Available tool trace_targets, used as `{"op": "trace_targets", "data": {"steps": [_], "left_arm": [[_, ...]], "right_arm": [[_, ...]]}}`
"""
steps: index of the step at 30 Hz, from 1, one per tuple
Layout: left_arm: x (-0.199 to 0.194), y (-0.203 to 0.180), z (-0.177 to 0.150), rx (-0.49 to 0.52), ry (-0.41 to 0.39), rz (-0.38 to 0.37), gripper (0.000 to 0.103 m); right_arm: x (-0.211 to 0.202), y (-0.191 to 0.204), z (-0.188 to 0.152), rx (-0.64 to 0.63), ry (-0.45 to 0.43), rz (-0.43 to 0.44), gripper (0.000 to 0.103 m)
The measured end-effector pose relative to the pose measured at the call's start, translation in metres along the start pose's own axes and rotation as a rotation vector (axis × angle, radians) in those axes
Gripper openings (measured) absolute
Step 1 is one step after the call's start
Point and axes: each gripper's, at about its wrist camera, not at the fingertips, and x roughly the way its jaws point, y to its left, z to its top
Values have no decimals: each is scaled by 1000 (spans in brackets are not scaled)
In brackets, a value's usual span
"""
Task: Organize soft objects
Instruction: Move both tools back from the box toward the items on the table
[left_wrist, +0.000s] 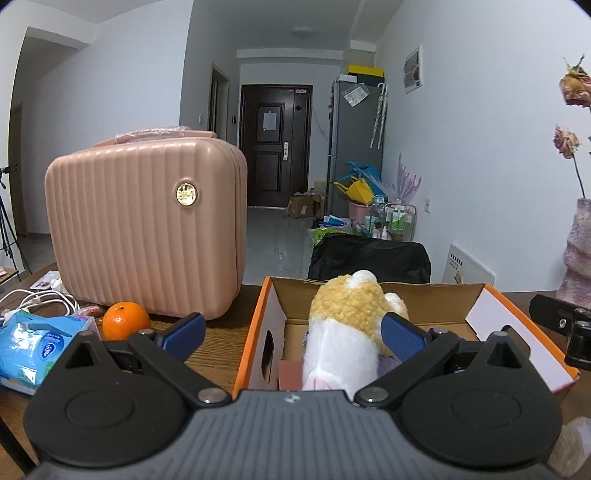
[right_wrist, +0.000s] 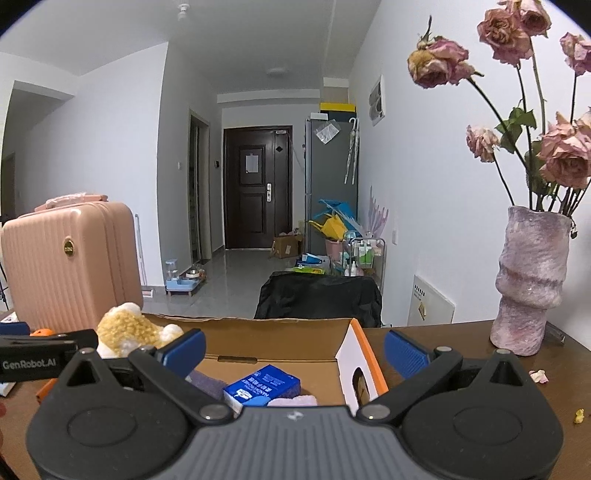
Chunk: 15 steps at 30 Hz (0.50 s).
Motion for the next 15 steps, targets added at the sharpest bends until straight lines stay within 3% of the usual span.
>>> {"op": "trace_targets", "data": {"steps": [15], "left_arm": [[-52, 8, -17, 4, -33, 1, 103]], "right_arm": [[-51, 0, -17, -21, -44, 12, 103]]}}
